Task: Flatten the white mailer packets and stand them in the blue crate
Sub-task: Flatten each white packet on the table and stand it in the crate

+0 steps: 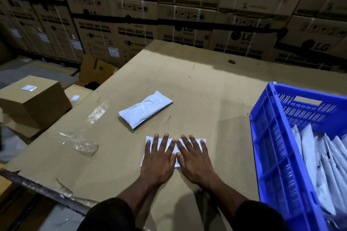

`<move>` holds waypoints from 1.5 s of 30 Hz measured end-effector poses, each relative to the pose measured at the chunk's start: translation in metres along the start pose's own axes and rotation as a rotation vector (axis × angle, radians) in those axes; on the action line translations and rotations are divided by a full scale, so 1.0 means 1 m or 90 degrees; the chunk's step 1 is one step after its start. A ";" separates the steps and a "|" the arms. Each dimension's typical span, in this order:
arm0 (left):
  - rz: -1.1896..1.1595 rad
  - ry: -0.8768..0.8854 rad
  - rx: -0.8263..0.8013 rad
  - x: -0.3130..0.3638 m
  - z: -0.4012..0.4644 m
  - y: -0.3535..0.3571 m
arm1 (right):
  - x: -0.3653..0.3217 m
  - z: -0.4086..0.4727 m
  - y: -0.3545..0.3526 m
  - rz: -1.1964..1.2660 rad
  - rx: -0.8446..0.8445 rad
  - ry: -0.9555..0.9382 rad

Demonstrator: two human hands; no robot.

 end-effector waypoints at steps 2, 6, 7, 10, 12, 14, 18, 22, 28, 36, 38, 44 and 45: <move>0.004 -0.018 -0.014 -0.004 0.004 -0.001 | 0.000 0.007 -0.001 0.003 -0.006 0.013; 0.005 -0.022 -0.016 -0.004 0.003 0.000 | -0.002 0.005 0.000 0.002 0.003 0.008; 0.006 -0.014 -0.017 -0.002 0.002 0.000 | -0.002 0.003 0.000 -0.001 0.005 0.005; 0.014 -0.005 -0.012 -0.003 0.006 0.002 | 0.001 0.008 0.003 -0.003 -0.002 0.018; 0.012 -0.018 -0.022 -0.008 0.010 0.002 | 0.002 0.015 0.003 0.001 -0.011 0.030; 0.011 -0.015 -0.022 -0.007 0.009 0.004 | 0.001 0.012 0.004 0.000 -0.008 0.025; 0.015 -0.003 -0.018 -0.004 0.008 0.003 | 0.002 0.010 0.006 0.000 -0.012 0.019; 0.004 -0.019 -0.008 -0.009 0.010 0.001 | 0.002 0.013 0.005 -0.008 -0.016 0.029; 0.004 -0.011 0.001 -0.011 0.014 0.001 | 0.002 0.017 0.002 -0.001 -0.025 0.046; -0.012 -0.012 0.011 -0.011 0.012 0.000 | 0.005 0.019 0.007 0.000 -0.038 0.047; -0.020 -0.020 0.018 -0.012 0.009 -0.003 | 0.004 0.016 0.007 -0.003 -0.041 0.053; -0.064 -0.055 0.009 -0.012 0.005 -0.002 | 0.005 0.012 0.007 0.003 -0.056 0.060; -0.074 -0.068 0.016 -0.016 0.006 -0.004 | 0.005 0.015 0.005 0.002 -0.052 0.066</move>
Point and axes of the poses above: each hand's wrist, its own z-axis towards the middle knuckle, its own y-axis out of the palm, x = y × z, the point moved 10 cm from there along z, towards the middle knuckle, and after that the axes turned 13 degrees about y, right-handed, at the moved point
